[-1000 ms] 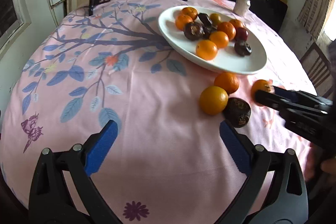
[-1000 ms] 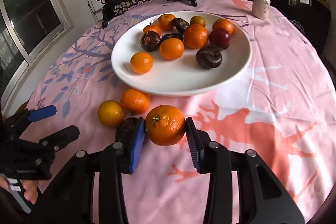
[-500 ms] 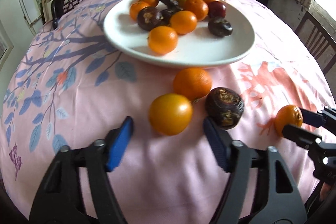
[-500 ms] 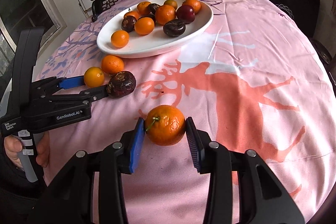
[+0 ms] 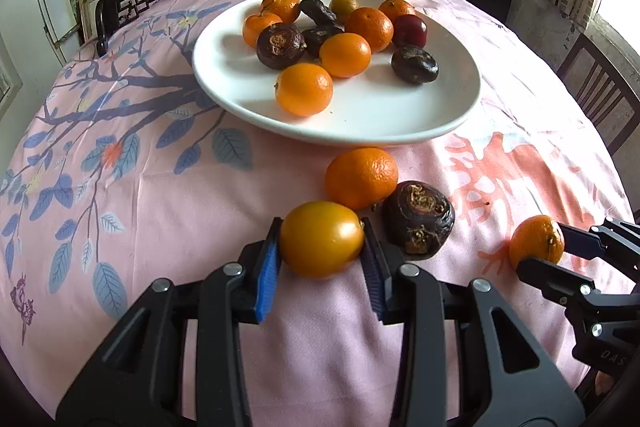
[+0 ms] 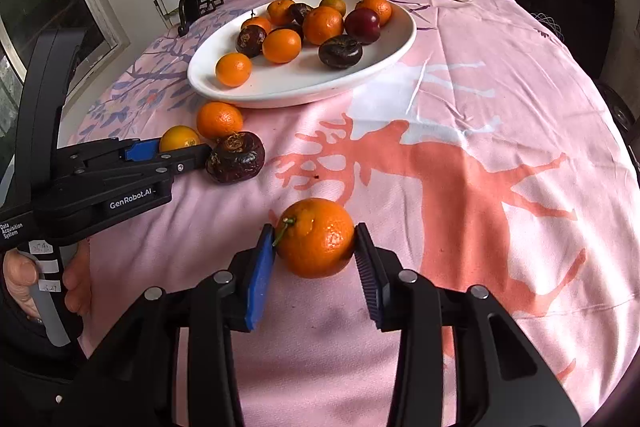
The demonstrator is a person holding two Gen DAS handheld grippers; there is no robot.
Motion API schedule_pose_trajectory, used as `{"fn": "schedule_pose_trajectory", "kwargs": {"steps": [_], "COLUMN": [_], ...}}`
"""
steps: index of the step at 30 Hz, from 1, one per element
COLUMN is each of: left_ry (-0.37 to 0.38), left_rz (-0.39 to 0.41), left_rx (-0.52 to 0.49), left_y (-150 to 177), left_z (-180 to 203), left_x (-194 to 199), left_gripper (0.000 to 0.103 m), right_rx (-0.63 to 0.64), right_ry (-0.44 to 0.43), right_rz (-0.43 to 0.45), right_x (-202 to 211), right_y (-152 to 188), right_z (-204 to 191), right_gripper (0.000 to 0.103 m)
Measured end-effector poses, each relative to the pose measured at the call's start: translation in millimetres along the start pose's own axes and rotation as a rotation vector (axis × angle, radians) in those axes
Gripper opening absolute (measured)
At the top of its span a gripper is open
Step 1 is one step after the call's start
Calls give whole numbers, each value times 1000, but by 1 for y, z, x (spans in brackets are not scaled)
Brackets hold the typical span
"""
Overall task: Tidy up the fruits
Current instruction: 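Carry the tangerine and yellow citrus onto the white plate and open both tools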
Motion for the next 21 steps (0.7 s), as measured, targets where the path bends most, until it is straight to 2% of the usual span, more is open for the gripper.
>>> {"fn": "schedule_pose_trajectory", "kwargs": {"steps": [6,13,16,21], "left_ry": [29,61,77,59], "left_rz": [34,86,100,118], "left_rx": [50,75,55,42], "left_y": [7,-1,-21,-88], "left_z": [-12,-20,-17,-19], "left_x": [25,57,66,60], "left_gripper": [37,37,37,37], "right_rx": [20,21,31,73], "right_ry": [2,-24,-30,-38], "right_rz": [57,59,65,87], "right_x": [22,23,24,16], "right_y": [-10,-21,-38,-92], "right_z": [-11,-17,-14,-11], "right_gripper": [40,40,40,40]}}
Point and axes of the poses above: each gripper's, at about its wrist camera, not at the fingertips, and x roughly against the way its jaws point, z to its right, y to its underside, the point moved 7 cm from there along -x, roughly the way its jaws point, and after that the axes turned 3 degrees about -z, right-handed, at the moved point
